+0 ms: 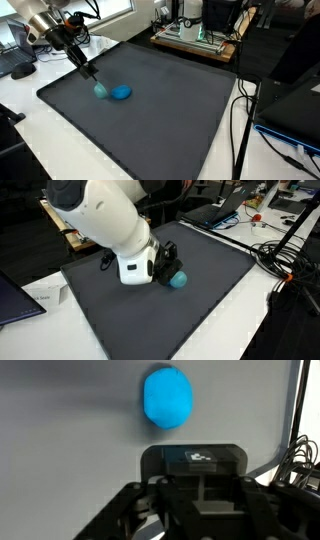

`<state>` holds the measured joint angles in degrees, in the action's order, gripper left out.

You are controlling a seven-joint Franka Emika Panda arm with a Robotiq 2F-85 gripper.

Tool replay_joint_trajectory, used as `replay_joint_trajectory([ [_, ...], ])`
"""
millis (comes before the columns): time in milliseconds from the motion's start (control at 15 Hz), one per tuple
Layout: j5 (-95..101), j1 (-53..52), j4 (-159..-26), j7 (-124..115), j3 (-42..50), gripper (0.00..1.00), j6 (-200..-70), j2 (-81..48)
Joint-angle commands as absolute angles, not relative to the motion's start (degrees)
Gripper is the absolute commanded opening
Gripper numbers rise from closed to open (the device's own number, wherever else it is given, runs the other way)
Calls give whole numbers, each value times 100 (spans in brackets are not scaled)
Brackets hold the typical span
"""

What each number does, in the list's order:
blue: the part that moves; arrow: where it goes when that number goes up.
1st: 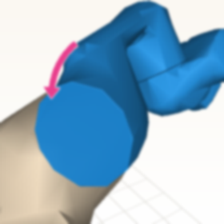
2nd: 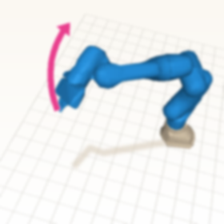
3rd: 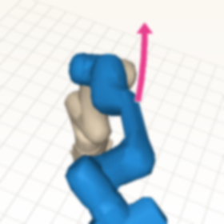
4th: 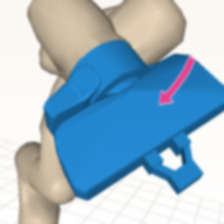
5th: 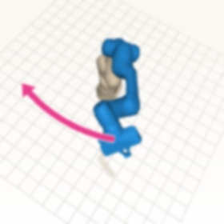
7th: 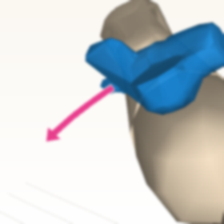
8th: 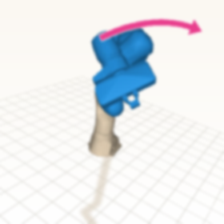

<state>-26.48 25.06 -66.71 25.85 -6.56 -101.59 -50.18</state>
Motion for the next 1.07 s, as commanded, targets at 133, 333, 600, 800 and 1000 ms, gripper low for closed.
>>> replay_joint_trajectory([
  [133,-2896,2596,-6810,2797,-684,47,-10077,-5022],
  [333,-2928,2615,-6839,2816,-709,47,-10068,-5002],
  [600,-2994,2667,-6807,2919,-700,22,-10209,-5150],
  [800,-3071,2797,-6882,3099,-730,22,-10248,-5187],
  [1000,-3216,2964,-6954,3367,-799,22,-10223,-5193],
])
